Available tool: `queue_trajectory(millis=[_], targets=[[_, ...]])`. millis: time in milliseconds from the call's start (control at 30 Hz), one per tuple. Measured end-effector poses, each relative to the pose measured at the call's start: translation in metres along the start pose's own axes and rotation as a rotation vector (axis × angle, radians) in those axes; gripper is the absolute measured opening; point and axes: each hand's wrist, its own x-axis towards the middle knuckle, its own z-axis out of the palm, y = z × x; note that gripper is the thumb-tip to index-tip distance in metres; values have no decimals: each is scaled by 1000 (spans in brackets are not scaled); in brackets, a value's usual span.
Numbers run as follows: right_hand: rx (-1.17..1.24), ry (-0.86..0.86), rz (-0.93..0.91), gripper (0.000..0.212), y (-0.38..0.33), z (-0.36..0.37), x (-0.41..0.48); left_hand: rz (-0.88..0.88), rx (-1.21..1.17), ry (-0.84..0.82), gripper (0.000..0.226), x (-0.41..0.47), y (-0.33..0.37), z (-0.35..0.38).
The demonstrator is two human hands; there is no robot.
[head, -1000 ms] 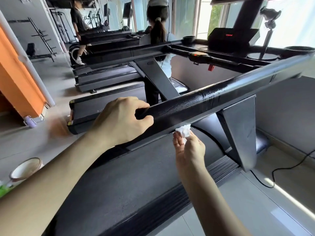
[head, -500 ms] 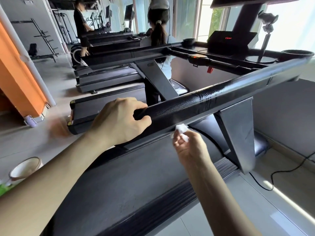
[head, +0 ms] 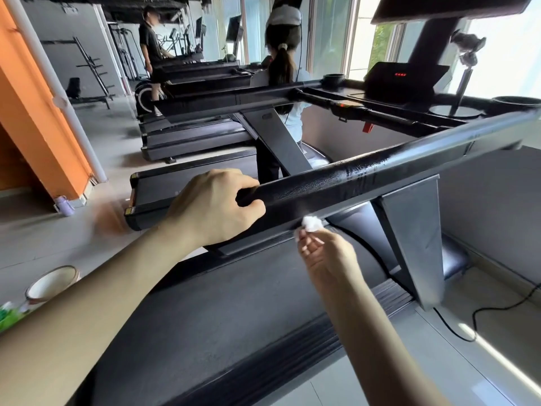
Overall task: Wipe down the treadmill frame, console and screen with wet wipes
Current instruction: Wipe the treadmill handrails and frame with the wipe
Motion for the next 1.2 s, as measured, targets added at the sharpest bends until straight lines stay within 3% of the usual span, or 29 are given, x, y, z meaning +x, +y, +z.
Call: queue_trajectory(millis=[100, 233, 333, 467, 567, 667, 867, 967, 1067, 1200], targets=[[86, 73, -113, 23, -14, 0, 9, -3, 19, -7, 39, 1, 1, 0], [-29, 48, -111, 28, 16, 8, -5, 0, 38, -4, 29, 0, 5, -3], [-163, -103, 10, 27, 40, 7, -22, -6, 33, -5, 24, -2, 7, -5], [-426, -373, 199, 18, 45, 7, -30, -1, 20, -12, 35, -2, 5, -4], [-421, -272, 177, 23, 27, 4, -16, 14, -2, -15, 48, -1, 2, -4], [-275, -106, 78, 23, 3, -2, 2, 29, 1, -2, 45, -1, 1, -2], [-91, 124, -352, 27, -17, -7, 29, 55, 9, 12, 46, -1, 0, 1], [-238, 109, -397, 31, 9, 0, 15, 74, 47, -8, 45, 0, 0, 1], [-457, -8, -280, 34, 30, 0, -13, 85, 83, -33, 41, 4, 1, -1], [-570, 3, -295, 35, 13, -1, -12, 107, 171, -33, 56, 15, 14, -2]])
